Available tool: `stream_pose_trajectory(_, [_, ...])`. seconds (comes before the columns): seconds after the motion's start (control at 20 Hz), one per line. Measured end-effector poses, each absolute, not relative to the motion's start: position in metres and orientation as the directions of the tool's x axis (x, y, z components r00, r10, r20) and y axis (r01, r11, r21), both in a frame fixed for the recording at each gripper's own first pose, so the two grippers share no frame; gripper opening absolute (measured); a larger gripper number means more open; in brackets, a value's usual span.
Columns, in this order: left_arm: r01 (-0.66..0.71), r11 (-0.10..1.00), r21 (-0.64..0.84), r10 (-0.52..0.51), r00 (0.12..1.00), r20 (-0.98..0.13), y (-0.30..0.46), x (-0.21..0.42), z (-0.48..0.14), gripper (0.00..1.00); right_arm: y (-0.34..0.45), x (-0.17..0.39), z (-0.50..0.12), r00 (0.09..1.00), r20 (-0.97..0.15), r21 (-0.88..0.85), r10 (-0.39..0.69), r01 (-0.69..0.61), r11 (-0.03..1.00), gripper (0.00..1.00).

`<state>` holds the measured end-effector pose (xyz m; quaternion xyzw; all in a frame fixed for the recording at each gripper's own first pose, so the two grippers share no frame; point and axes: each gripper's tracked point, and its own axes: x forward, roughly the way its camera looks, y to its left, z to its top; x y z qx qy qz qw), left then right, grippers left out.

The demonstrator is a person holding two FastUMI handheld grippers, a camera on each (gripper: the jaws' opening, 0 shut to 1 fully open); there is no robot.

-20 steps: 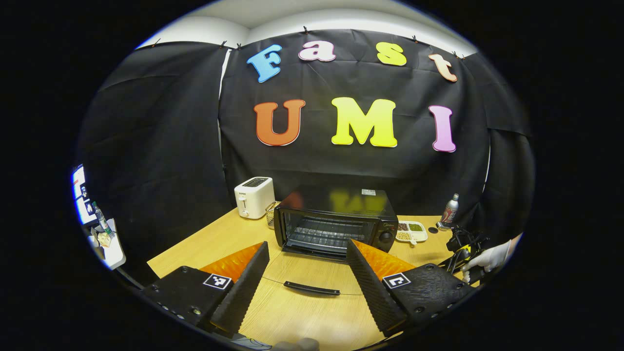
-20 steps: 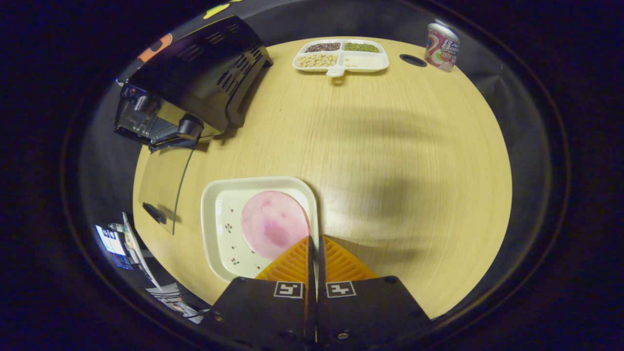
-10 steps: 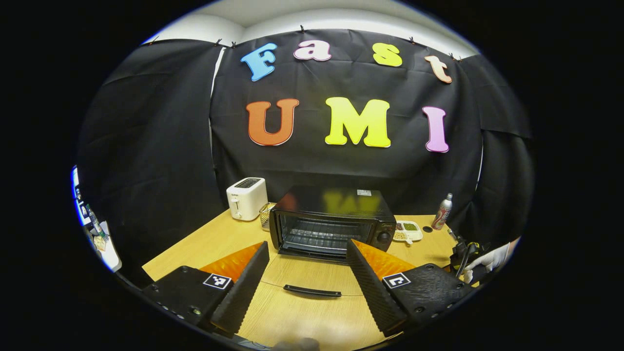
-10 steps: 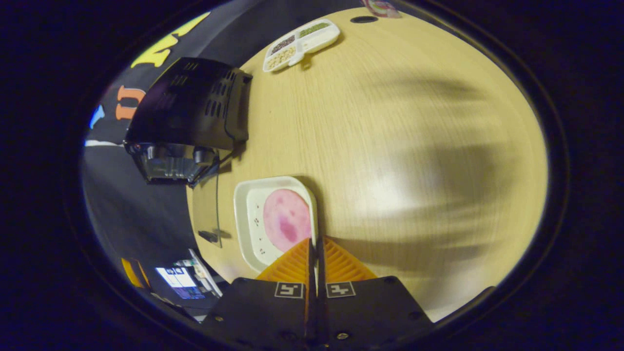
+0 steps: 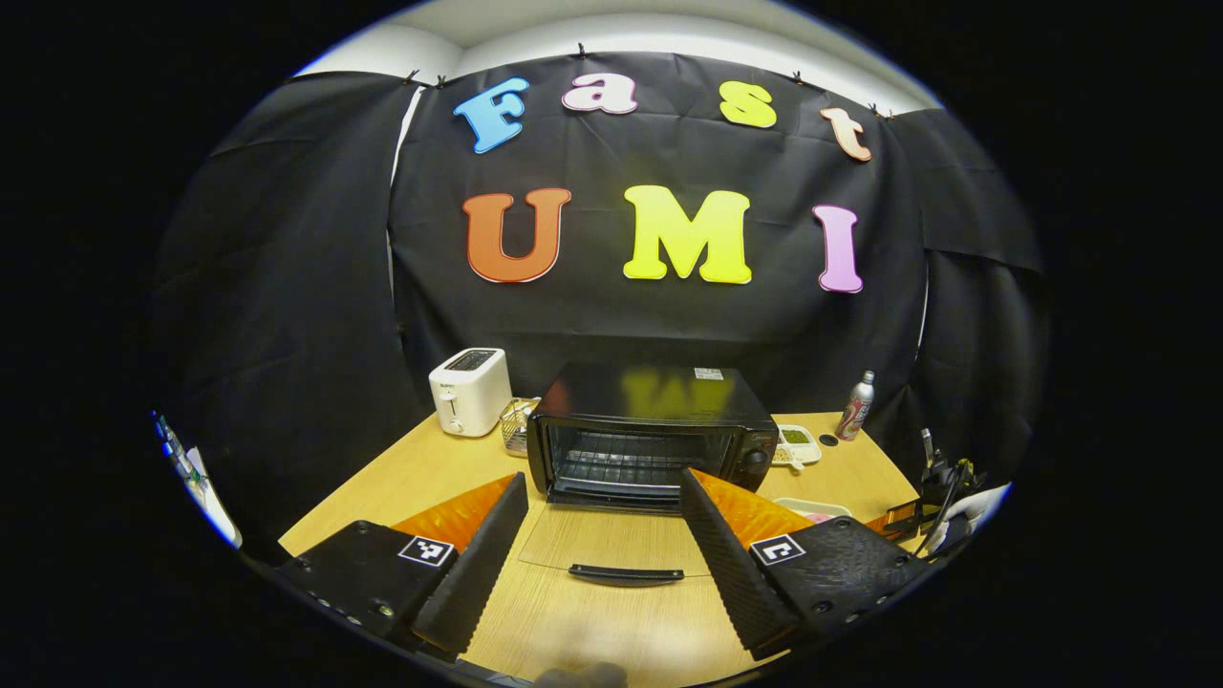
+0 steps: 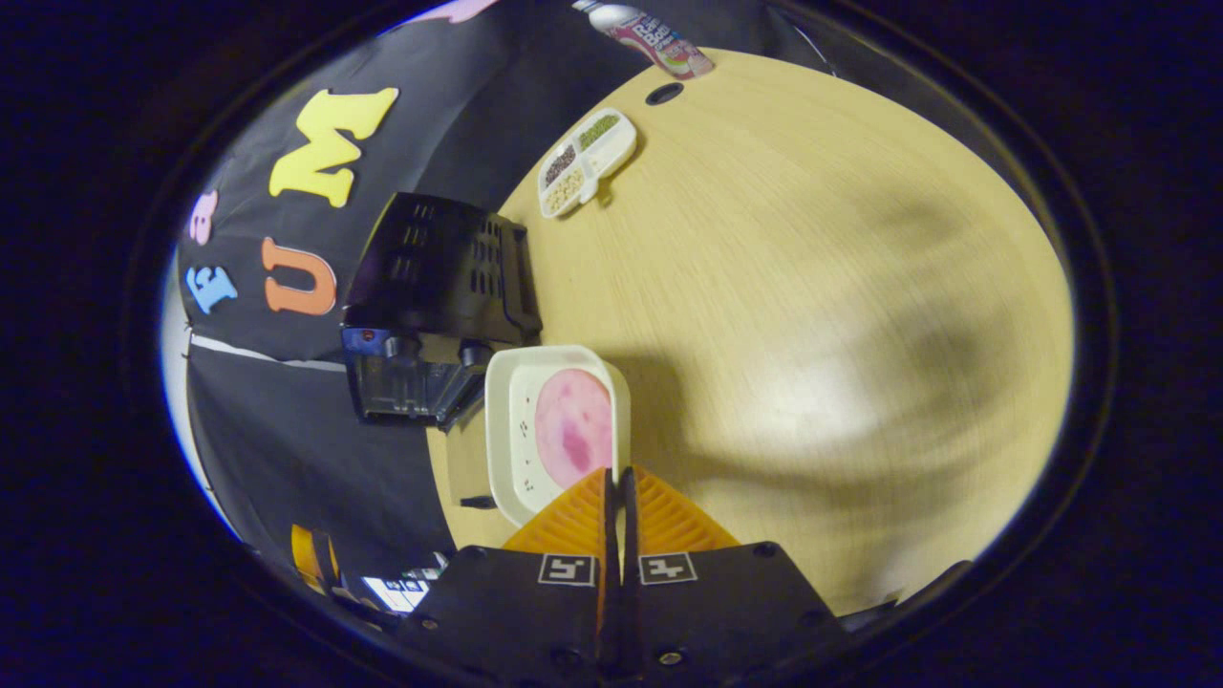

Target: Open the electric oven with the left hand, put the food in, and close the electric oven.

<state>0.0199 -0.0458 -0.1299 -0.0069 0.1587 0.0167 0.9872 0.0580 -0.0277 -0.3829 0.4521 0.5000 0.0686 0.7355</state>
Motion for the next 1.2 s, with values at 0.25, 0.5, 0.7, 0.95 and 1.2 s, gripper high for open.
stream_pose_trajectory(0.25, [0.027,1.0,-0.009,-0.029,0.95,-0.31,-0.029,0.024,-0.121,0.97,0.036,0.047,-0.351,0.552,-0.645,0.76,0.528,0.395,0.516,0.0])
stream_pose_trajectory(0.5, [0.058,0.998,-0.002,-0.056,0.949,-0.31,-0.002,0.022,-0.111,0.97,0.117,0.056,-0.344,0.61,-0.621,0.784,0.492,0.475,0.4,0.01])
stream_pose_trajectory(0.7, [0.058,0.998,0.012,-0.051,0.949,-0.31,0.022,0.016,-0.104,0.97,0.167,0.087,-0.342,0.704,-0.557,0.83,0.441,0.491,0.265,0.04])
stream_pose_trajectory(0.95, [0.032,0.998,0.046,-0.017,0.955,-0.296,0.046,0.013,-0.092,0.97,0.22,0.129,-0.344,0.743,-0.53,0.843,0.41,0.514,0.158,0.0])
stream_pose_trajectory(1.2, [0.023,0.999,0.046,-0.008,0.956,-0.295,0.053,0.011,-0.086,0.96,0.247,0.177,-0.342,0.795,-0.505,0.858,0.336,0.504,0.097,0.04])
